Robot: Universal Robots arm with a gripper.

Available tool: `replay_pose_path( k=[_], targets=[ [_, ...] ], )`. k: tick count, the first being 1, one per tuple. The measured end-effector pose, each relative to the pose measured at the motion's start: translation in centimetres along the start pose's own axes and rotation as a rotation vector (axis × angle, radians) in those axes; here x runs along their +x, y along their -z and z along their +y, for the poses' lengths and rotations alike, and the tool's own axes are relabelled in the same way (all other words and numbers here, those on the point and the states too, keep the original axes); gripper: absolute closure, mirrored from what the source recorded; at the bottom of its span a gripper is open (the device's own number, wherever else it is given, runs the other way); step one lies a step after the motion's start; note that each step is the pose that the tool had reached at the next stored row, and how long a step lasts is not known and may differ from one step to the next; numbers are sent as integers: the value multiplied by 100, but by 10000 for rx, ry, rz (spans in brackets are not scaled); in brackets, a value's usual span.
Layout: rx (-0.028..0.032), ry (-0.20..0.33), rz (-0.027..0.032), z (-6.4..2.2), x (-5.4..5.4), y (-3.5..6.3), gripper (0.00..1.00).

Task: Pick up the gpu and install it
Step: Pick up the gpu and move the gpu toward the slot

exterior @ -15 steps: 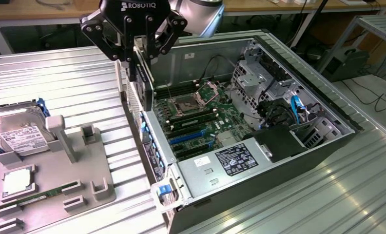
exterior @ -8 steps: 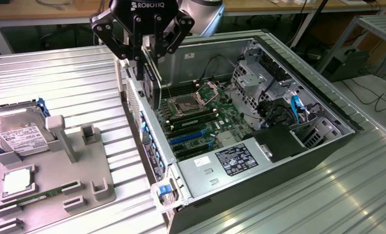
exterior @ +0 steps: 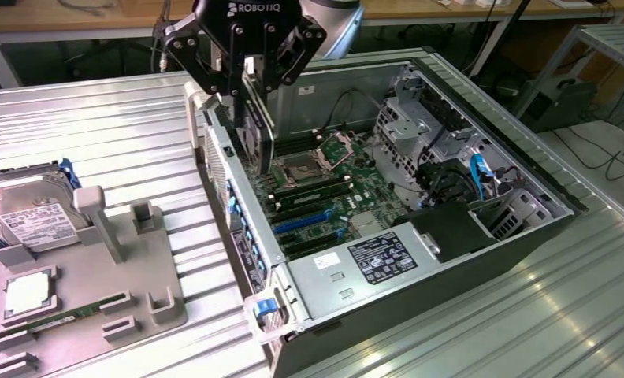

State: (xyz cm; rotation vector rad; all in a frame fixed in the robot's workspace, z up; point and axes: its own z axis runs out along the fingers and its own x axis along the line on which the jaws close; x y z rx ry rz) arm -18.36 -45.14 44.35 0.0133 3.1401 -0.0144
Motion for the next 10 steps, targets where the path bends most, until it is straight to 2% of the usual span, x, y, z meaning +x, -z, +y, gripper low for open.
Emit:
replay_pose_path(
  k=[10],
  targets=[
    [0,1,0,1,-140,0,72]
  ],
)
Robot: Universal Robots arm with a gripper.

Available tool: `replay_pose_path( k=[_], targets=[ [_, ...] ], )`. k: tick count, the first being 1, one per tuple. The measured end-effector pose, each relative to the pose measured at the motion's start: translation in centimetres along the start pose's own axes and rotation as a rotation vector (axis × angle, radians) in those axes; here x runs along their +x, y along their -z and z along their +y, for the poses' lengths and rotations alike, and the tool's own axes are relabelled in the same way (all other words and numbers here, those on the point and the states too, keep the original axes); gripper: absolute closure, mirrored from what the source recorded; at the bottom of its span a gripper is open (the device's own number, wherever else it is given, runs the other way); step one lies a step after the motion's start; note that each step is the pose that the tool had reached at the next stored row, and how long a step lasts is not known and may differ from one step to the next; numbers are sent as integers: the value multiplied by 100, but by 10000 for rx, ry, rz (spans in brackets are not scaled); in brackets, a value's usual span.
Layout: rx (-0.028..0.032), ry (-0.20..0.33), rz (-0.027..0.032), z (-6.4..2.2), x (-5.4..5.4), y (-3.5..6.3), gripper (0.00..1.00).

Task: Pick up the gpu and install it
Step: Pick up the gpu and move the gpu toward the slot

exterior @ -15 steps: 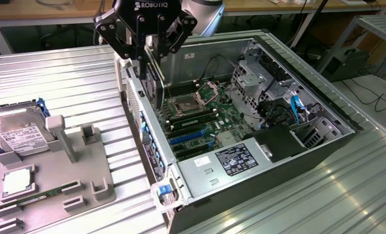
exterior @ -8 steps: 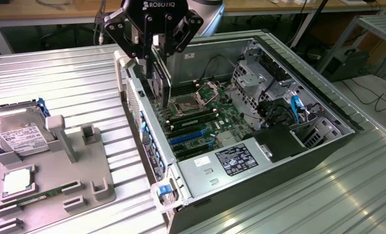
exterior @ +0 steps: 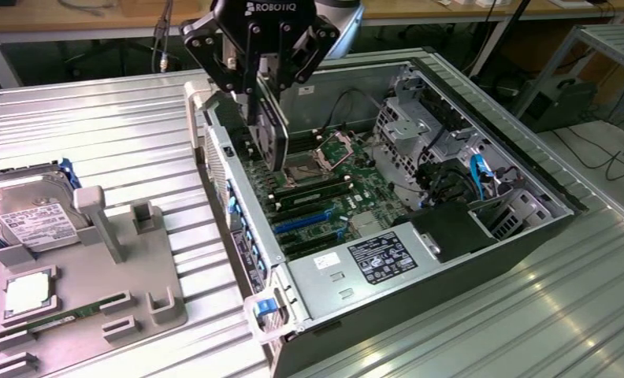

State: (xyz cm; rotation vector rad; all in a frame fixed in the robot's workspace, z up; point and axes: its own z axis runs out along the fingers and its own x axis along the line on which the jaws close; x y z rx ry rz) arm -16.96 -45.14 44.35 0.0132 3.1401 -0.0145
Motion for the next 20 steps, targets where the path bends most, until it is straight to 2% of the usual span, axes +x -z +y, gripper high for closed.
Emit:
replay_pose_path(
  k=[20],
  targets=[
    [0,-1,0,2,-231,0,72]
  ],
)
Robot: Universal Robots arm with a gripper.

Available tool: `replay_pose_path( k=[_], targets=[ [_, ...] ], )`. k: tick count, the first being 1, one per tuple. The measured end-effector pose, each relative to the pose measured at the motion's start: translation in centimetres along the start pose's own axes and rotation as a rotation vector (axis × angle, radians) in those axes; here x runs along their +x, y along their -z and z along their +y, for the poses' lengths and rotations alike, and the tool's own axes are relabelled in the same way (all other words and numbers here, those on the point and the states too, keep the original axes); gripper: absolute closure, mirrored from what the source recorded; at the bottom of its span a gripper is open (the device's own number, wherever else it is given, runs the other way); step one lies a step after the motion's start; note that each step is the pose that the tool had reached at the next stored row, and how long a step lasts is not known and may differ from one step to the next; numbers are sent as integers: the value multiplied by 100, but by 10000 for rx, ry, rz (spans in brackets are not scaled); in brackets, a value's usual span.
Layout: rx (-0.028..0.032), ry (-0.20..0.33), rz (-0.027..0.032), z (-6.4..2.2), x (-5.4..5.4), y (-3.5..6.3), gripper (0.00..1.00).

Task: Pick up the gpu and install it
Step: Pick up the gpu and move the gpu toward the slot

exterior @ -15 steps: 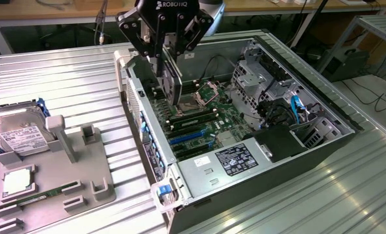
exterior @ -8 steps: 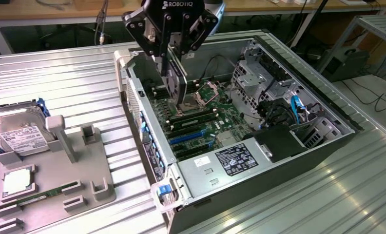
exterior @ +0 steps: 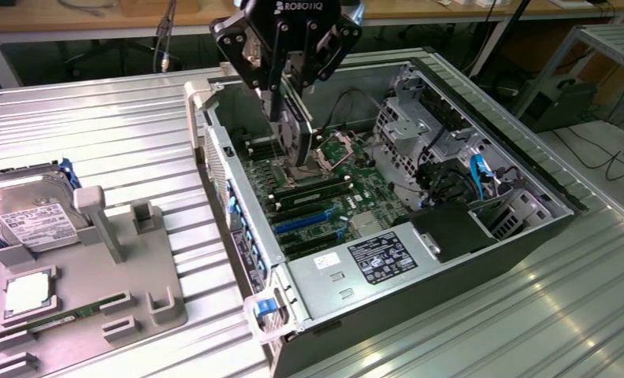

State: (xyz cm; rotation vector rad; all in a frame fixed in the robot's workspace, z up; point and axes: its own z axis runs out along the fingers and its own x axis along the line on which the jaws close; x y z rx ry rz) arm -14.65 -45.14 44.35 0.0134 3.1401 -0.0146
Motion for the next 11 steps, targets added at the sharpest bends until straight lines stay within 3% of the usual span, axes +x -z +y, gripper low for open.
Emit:
replay_pose_path(
  k=[11],
  targets=[
    [-1,0,-1,1,-150,-1,72]
  ],
)
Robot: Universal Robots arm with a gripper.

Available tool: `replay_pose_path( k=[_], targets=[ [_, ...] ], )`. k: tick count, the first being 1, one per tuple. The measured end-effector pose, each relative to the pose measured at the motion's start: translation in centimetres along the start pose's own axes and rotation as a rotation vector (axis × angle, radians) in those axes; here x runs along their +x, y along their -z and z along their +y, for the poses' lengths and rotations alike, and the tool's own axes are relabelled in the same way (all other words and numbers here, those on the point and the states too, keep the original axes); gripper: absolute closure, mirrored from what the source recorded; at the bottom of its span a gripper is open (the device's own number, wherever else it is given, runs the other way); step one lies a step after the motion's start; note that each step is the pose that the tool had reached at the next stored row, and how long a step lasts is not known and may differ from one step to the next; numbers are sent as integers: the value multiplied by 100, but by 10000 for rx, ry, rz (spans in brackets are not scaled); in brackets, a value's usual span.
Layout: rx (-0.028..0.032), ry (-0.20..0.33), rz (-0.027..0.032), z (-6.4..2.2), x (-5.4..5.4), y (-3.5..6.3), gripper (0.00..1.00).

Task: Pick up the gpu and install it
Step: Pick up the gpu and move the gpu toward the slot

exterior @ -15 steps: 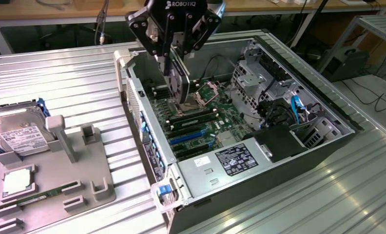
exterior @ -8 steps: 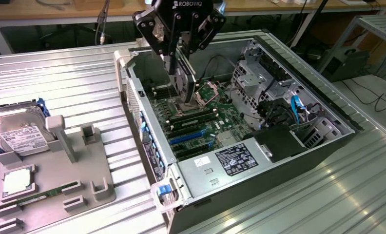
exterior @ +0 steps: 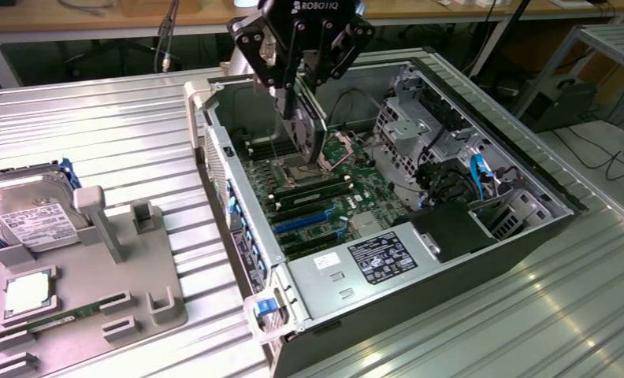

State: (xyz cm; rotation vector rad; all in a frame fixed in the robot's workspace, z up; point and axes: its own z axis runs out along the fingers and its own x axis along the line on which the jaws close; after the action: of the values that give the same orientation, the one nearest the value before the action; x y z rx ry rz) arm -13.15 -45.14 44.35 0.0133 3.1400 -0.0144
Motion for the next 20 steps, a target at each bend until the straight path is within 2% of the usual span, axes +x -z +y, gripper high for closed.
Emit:
replay_pose_path(
  k=[20],
  targets=[
    [0,1,0,2,-268,0,72]
  ],
)
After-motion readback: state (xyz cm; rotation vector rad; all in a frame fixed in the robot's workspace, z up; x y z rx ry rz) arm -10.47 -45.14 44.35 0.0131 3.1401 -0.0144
